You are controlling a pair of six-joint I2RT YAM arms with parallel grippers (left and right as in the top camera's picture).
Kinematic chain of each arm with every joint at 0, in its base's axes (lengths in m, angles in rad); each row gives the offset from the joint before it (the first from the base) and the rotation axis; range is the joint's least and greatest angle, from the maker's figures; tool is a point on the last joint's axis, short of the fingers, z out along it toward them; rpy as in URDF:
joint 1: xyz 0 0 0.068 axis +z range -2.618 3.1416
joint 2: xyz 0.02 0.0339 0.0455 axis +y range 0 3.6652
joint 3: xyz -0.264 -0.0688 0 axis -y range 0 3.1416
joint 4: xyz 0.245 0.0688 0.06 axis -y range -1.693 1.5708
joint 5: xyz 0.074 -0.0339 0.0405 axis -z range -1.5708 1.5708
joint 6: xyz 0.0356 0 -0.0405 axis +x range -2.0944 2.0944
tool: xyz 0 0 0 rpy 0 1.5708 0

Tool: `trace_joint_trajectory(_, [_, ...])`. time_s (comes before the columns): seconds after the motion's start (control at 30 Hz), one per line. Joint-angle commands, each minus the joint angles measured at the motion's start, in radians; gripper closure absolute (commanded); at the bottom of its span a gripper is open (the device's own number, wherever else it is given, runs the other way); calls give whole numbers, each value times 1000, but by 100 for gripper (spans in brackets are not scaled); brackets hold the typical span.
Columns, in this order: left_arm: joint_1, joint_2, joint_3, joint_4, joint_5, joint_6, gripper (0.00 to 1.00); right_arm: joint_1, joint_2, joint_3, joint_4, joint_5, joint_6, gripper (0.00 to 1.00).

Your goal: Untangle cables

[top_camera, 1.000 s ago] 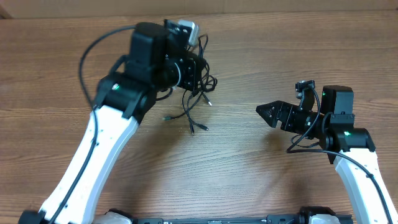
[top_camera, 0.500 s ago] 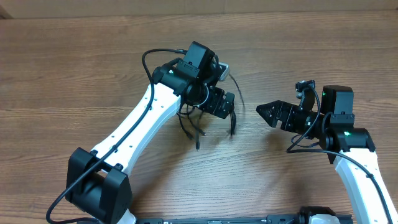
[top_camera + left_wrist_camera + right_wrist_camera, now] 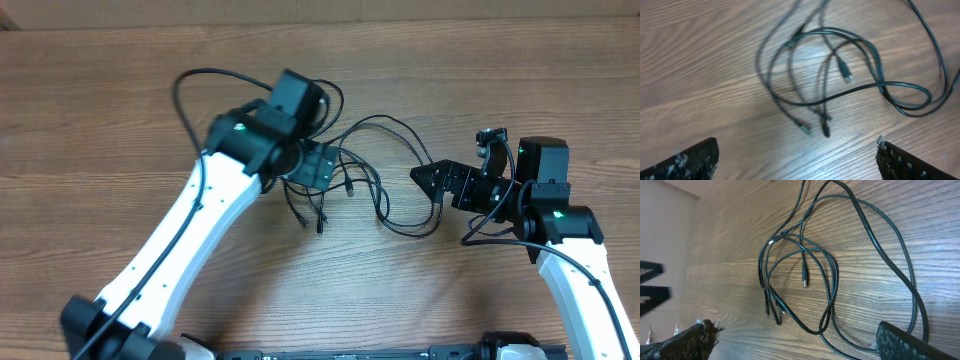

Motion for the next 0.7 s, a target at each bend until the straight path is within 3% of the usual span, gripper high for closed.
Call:
trace_joint_trajectory(0.0, [63, -50, 26, -43, -60, -92, 0, -3, -5, 5, 16, 9, 0, 0])
trace_joint_trajectory(0.13, [129, -50, 26, -101, -51, -144, 0, -3, -5, 5, 13, 24, 0, 0])
trace_joint_trajectory(0.4, [157, -49, 25, -124, -29, -132, 0, -3, 7, 5, -11, 270, -3, 0])
trace_joint_trajectory(0.67, [157, -47, 25, -124, -30, -132, 0, -2, 132, 5, 59, 278, -11, 0])
